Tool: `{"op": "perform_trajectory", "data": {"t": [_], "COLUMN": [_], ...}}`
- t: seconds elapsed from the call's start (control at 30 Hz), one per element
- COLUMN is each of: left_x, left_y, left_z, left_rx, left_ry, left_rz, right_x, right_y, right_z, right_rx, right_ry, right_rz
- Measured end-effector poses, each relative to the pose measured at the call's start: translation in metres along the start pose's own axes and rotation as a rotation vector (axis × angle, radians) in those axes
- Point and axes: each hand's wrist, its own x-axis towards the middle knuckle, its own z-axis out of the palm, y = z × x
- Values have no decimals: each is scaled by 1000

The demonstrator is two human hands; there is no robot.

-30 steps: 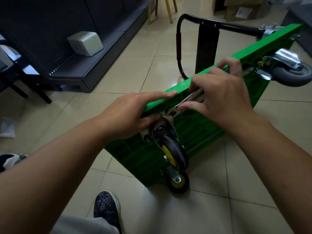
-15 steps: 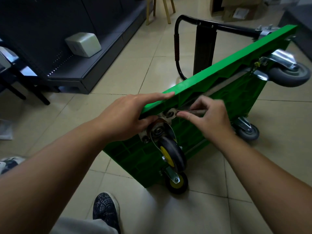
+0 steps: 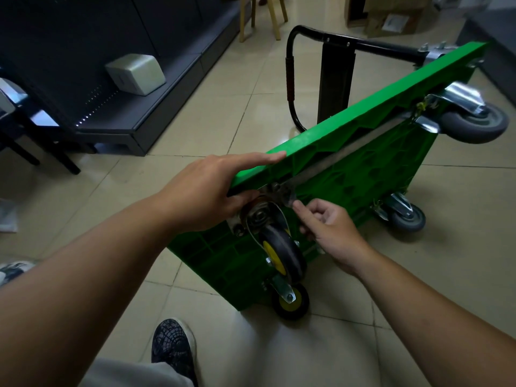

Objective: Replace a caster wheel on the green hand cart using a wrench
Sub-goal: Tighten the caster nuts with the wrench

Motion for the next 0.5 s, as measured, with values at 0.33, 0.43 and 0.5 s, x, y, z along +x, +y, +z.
{"op": "perform_trajectory", "data": {"t": [0.33, 0.43, 0.5], "left_x": [1, 1, 1], "left_y": [-4, -3, -4], "left_z": [3, 3, 4], "left_rx": [4, 3, 0], "left_ry": [36, 38, 35], "left_rz": [21, 26, 29], "right_x": [10, 14, 15], "right_y": [-87, -115, -119], "right_z": [-63, -52, -47], "right_rx": [-1053, -1203, -1251], "right_ry": [190, 192, 182], "right_rz": [-636, -927, -976]}}
